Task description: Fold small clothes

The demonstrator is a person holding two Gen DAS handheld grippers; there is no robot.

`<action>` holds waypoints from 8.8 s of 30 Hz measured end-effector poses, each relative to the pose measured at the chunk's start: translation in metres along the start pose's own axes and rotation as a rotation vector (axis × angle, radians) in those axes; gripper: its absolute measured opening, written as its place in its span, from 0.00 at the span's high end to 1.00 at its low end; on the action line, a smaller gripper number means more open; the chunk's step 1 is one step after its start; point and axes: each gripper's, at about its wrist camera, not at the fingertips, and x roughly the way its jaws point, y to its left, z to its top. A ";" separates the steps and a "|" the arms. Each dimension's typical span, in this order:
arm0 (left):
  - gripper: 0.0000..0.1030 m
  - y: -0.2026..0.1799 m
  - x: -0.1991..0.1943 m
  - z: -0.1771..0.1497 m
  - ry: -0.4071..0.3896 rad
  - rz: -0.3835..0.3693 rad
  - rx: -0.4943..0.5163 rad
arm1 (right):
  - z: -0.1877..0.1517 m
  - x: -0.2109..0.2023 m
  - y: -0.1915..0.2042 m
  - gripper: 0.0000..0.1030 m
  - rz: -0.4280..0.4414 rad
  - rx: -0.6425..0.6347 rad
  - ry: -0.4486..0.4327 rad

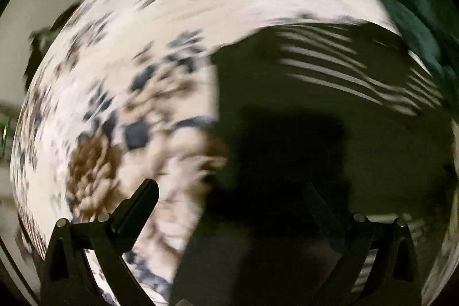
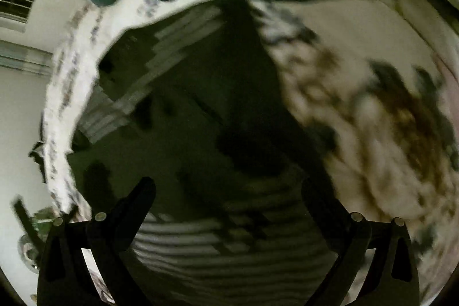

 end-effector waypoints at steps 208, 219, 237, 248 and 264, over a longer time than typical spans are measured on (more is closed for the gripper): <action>0.46 0.143 0.000 -0.276 0.297 -0.362 -0.317 | -0.220 0.100 0.178 0.38 -0.315 -0.599 0.313; 0.44 0.145 -0.039 -0.203 0.214 -0.383 -0.228 | -0.224 0.056 0.099 0.38 -0.093 -0.322 0.288; 0.95 0.149 -0.007 -0.138 0.207 -0.497 -0.195 | -0.290 0.062 0.051 0.84 -0.090 -0.193 0.309; 0.96 0.076 -0.003 -0.216 0.351 -0.497 -0.025 | -0.352 0.074 0.026 0.61 0.016 -0.009 0.517; 0.91 0.105 0.007 -0.214 0.323 -0.496 0.005 | -0.381 0.069 0.045 0.83 -0.062 -0.081 0.512</action>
